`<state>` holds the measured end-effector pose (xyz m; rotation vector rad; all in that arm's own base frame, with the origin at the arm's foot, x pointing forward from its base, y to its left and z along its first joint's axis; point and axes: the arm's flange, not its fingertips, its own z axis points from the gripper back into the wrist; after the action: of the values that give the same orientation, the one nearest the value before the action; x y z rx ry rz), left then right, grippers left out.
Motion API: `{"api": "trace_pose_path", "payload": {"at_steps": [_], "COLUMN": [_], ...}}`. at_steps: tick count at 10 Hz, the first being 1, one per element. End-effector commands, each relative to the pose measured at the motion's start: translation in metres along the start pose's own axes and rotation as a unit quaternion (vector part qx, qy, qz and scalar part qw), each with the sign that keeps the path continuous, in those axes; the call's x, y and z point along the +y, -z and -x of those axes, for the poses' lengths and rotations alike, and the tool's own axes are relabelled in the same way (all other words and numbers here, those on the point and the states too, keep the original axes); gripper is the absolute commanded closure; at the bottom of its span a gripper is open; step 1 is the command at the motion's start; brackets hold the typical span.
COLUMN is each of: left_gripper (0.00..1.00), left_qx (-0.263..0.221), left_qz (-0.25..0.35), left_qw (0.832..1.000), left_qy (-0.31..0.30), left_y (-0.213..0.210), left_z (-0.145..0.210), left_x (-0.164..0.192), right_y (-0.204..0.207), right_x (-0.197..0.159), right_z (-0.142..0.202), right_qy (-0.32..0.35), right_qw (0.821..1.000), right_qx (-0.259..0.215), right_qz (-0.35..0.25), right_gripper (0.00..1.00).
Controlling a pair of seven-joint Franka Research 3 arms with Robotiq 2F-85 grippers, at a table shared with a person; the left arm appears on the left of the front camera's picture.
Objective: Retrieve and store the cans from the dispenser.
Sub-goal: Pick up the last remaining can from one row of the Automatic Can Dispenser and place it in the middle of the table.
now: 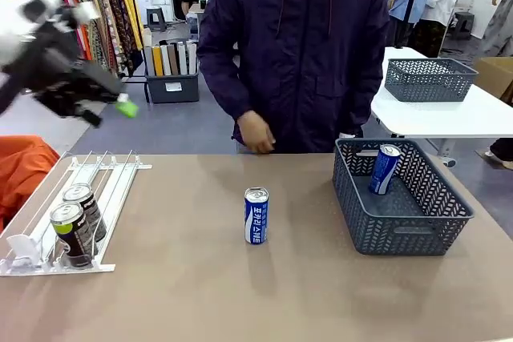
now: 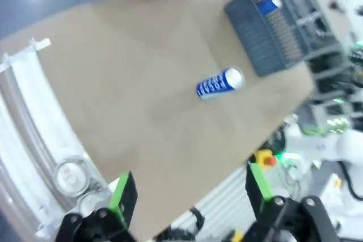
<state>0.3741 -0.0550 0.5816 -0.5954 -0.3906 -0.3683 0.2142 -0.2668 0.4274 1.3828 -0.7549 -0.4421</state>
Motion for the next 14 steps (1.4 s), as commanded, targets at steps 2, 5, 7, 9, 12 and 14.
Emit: {"api": "trace_pose_path", "payload": {"at_steps": [2,5,7,9,12,14], "left_gripper": [0.0,0.0,0.0,0.0,0.0,0.0], "left_qx": [0.013,-0.122,-0.167,-0.13,-0.13,-0.13], "left_qz": [0.19,0.349,0.32,0.337,0.337,0.337], "left_qw": [0.981,0.917,0.906,0.92,0.92,0.92], "left_qy": [-0.039,-0.149,-0.223,-0.154,-0.154,-0.154], "left_y": [-0.045,-0.047,-0.049,-0.058,-0.058,-0.058], "left_z": [0.03,0.093,0.129,0.12,0.12,0.12], "left_x": [0.121,0.212,0.236,0.221,0.221,0.221], "right_y": [0.001,0.001,0.001,0.001,0.001,0.001], "right_x": [0.004,0.004,0.004,0.004,0.004,0.004], "right_z": [-0.001,-0.001,-0.001,-0.001,-0.001,-0.001], "right_qy": [0.003,0.003,0.003,0.003,0.003,0.003], "right_qw": [1.0,1.0,1.0,1.0,1.0,1.0], "right_qx": [-0.002,-0.002,-0.002,-0.002,-0.002,-0.002], "right_qz": [-0.004,-0.004,-0.004,-0.004,-0.004,-0.004], "right_gripper": [0.0,0.0,0.0,0.0,0.0,0.0]}}
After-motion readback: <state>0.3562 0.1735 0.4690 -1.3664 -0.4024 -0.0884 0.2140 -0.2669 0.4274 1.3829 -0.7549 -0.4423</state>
